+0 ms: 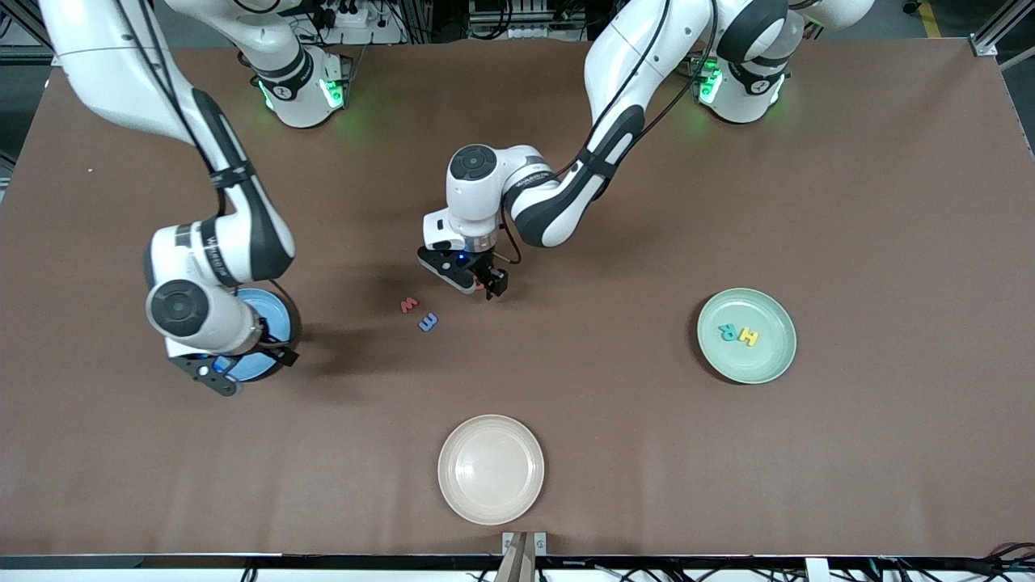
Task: Sort upper and lower case letters into plates
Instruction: 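Lower the left gripper over the pink Q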
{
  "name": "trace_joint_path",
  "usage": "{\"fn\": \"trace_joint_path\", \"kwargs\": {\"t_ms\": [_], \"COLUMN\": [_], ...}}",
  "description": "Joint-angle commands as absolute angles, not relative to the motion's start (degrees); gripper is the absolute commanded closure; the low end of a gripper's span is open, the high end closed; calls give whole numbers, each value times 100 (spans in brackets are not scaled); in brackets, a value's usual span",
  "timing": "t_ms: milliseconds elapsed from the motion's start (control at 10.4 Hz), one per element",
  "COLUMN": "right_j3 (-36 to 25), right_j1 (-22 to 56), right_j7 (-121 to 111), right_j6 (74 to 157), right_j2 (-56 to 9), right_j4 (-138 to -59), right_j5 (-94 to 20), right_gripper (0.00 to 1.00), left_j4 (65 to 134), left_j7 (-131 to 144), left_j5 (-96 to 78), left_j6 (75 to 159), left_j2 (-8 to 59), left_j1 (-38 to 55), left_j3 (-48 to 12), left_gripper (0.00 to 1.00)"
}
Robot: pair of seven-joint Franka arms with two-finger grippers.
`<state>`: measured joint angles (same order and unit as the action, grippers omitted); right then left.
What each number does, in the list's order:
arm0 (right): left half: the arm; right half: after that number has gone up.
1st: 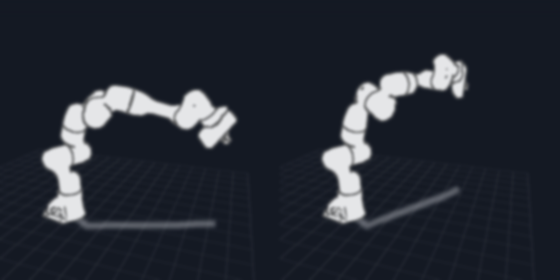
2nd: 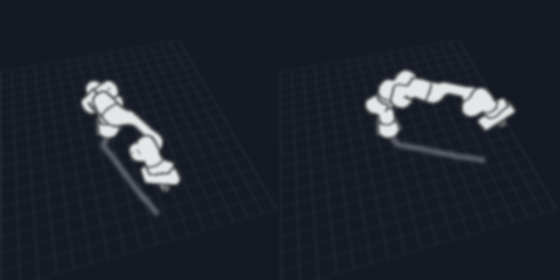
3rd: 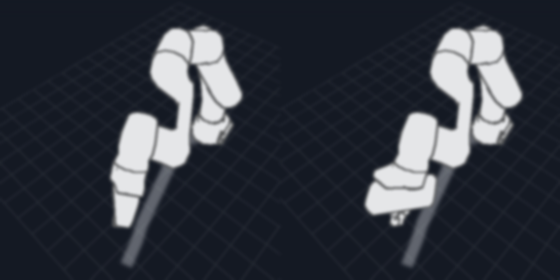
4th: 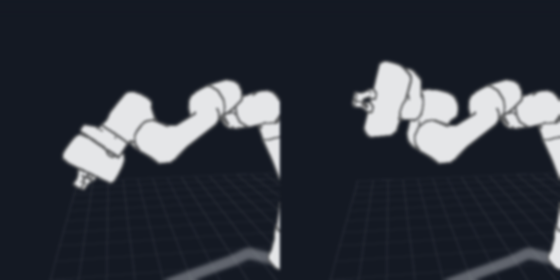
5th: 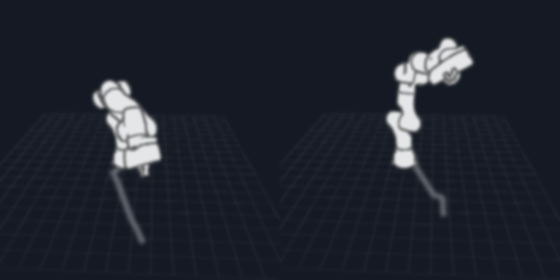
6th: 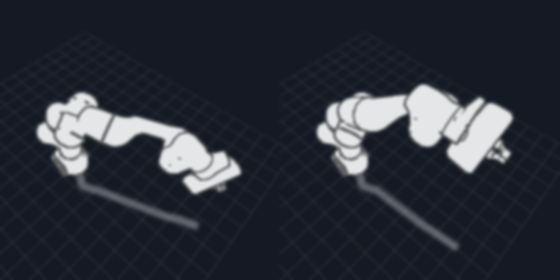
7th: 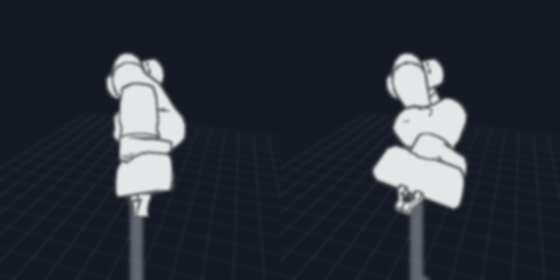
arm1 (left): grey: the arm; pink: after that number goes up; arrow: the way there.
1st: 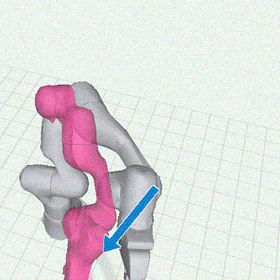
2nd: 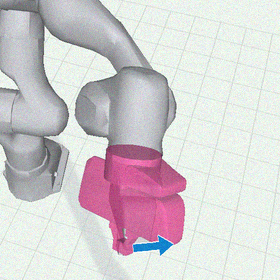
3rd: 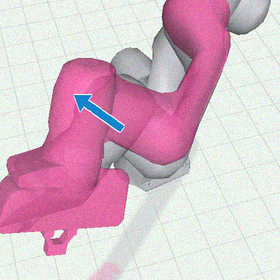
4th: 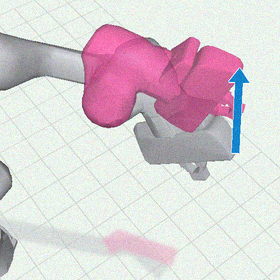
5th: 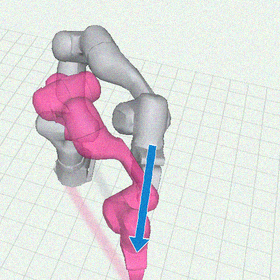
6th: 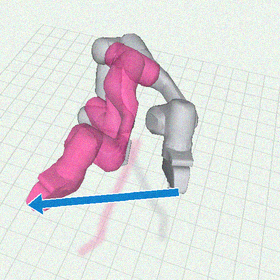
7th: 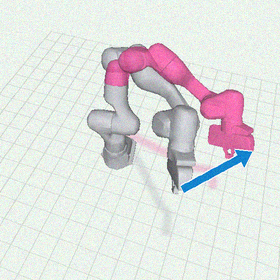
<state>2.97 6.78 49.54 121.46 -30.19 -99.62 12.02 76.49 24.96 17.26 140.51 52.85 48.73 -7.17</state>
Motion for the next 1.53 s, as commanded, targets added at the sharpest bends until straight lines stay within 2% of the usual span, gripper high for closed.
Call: {"fn": "trace_joint_path", "kwargs": {"t_ms": [0, 957, 1053, 1244, 1435], "right_j3": [299, 299, 299, 299, 299], "right_j1": [703, 686, 686, 694, 703], "right_j7": [5133, 5142, 5142, 5142, 5142], "right_j6": [12164, 12243, 12243, 12243, 12252], "right_j2": [-3023, -3023, -3023, -3023, -3032], "right_j4": [-9940, -9949, -9949, -9949, -9941], "right_j5": [976, 879, 879, 879, 879], "right_gripper": [0, 0, 0, 0, 0], "left_j4": [7523, 8226, 8253, 8262, 8244], "left_j7": [1927, 1327, 1327, 1292, 1283], "left_j5": [1793, 1846, 1837, 1828, 1811], "left_j6": [14308, 14317, 14317, 14317, 14317], "left_j2": [5440, 5098, 5098, 5106, 5115], "left_j1": [4922, 4948, 4948, 4948, 4940], "left_j3": [-633, -694, -694, -694, -694], "left_gripper": [13, 13, 14, 25, 27]}}
